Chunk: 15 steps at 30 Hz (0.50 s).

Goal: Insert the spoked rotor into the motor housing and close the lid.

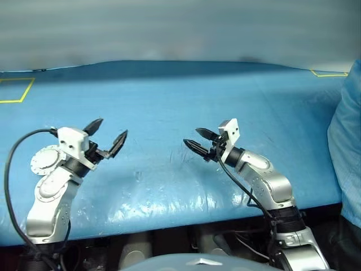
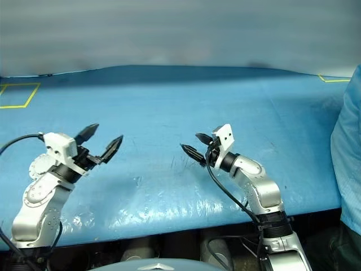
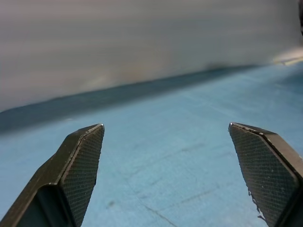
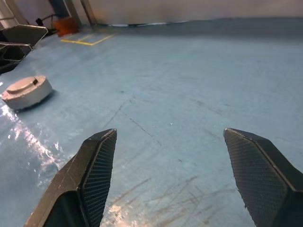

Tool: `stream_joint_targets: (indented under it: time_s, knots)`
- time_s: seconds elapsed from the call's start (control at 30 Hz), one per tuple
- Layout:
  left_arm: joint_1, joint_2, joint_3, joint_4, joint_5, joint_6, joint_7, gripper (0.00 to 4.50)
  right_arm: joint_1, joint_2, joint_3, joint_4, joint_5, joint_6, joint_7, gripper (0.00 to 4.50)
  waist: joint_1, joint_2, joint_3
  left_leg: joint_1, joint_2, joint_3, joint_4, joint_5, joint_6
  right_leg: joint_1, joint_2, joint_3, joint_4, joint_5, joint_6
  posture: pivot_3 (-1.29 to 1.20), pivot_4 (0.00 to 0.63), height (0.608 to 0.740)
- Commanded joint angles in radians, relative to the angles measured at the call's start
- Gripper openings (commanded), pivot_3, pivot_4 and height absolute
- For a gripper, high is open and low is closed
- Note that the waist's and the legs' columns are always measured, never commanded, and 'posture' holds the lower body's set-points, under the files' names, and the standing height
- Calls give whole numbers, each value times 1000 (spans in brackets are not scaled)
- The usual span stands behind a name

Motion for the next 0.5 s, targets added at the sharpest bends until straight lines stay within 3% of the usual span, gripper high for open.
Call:
stream_joint_targets:
  time_s: [0.03,0.17,0.5]
  knots:
    - [-4,26,-33,34,92,-46,-32,4463,-10,-45,-12,13,-35,-41,49,3791,2,0,0,0,0,0,-1,0,0,0,0,0,0,0,0,0,150,740]
    - [-13,-3,-29,67,107,-70,-34,4463,-3,-95,-10,46,-97,-76,60,3791,9,0,0,0,0,0,-1,0,0,0,-1,0,-1,0,0,0,150,740]
    - [-31,-7,-63,97,139,-109,-96,4463,-17,-44,-41,61,-116,-117,20,3791,10,0,0,0,0,1,-1,0,0,0,0,0,0,0,0,0,150,740]
